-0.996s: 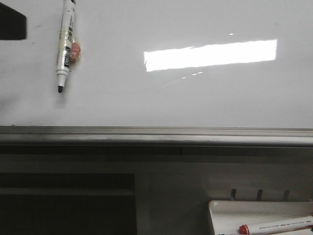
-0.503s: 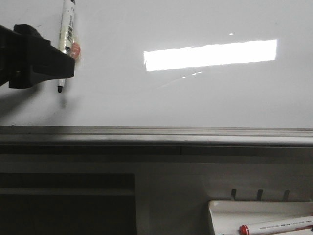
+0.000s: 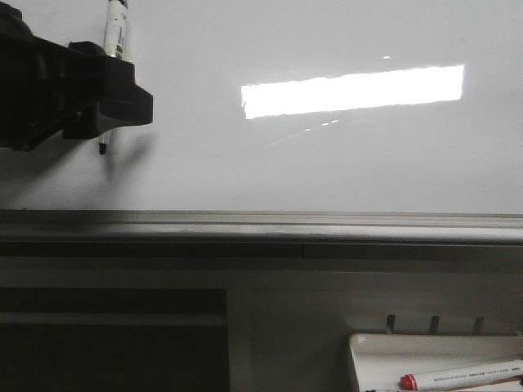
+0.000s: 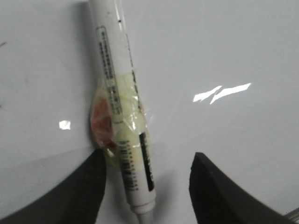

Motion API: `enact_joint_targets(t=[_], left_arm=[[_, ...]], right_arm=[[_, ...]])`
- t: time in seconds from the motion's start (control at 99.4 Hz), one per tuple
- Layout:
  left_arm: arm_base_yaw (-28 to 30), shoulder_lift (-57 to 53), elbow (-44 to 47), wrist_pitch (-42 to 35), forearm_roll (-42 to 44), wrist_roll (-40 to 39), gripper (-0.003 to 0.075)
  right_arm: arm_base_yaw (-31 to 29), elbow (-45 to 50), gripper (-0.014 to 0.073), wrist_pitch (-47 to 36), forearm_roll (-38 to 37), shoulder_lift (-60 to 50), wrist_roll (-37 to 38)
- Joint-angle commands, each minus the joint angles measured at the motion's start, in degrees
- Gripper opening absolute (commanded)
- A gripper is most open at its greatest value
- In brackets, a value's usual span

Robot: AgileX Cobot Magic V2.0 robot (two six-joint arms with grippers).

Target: Write number 2 on whiteboard

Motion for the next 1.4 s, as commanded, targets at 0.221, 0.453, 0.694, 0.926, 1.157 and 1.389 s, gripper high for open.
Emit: enact_joint_targets(t=[0.221, 0.453, 0.694, 0.926, 1.157, 1.389], left_arm=[[-0.2, -0.7, -1.5, 3.6, 5.8, -0.1, -0.0020], [-0.2, -7.5, -1.5, 9.2, 21.4, -0.1, -0.0020], [-0.2, -15.6, -1.0, 14.8, 41.7, -0.1, -0.0020], [-3.6, -18.0, 0.8, 14.5, 54.0, -0.1, -0.0020], [-11.0, -18.0, 1.3, 14.4, 58.9, -0.1, -0.0020], [-11.7, -18.0, 1.3, 14.3, 58.8, -0.1, -0.0020]], right_arm=[[0.2, -2.0, -0.0050, -0.5, 10.1, 2.4, -9.1], [7.2, -2.0, -0.0050, -3.9, 27.3, 7.1, -21.9], [18.7, -2.0, 0.0185, -8.1, 31.2, 15.9, -36.6], [28.7, -5.4, 0.0356, -15.2, 36.2, 27.9, -51.5], [34.8, -13.0, 0.0356, -19.7, 36.2, 40.2, -54.1], [39.3, -19.2, 0.0356, -18.3, 36.2, 49.3, -54.1]])
